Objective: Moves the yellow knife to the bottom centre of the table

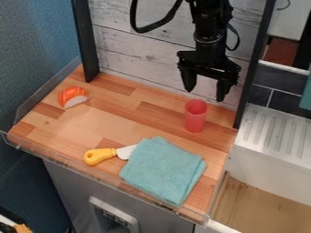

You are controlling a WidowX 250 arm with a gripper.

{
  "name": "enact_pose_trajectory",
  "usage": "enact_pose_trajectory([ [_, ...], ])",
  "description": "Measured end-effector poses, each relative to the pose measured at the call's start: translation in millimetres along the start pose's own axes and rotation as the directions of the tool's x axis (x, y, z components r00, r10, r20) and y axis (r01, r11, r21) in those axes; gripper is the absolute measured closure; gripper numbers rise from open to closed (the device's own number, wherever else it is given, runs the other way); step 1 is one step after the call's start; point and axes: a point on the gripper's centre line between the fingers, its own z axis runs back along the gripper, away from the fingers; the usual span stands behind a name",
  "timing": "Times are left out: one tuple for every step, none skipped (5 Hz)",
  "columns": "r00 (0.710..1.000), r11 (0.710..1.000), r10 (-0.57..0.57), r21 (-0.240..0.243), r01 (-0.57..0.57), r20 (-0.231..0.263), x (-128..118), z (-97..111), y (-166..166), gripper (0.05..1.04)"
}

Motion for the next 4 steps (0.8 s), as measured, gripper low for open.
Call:
enact_pose_trajectory([
  [1.0,1.0,-0.003,0.0,0.003,-0.031,-6,-12,1,0.083],
  [0.997,0.998,-0.058,0.03,0.059,-0.045,-17,-22,13,0.083],
  [0.996,0.995,-0.092,0.037,0.093,-0.023,-19,-11,34,0.083],
  [0.986,0.985,-0.167,0.046,0.166,0.019,-29,3,45,0.083],
])
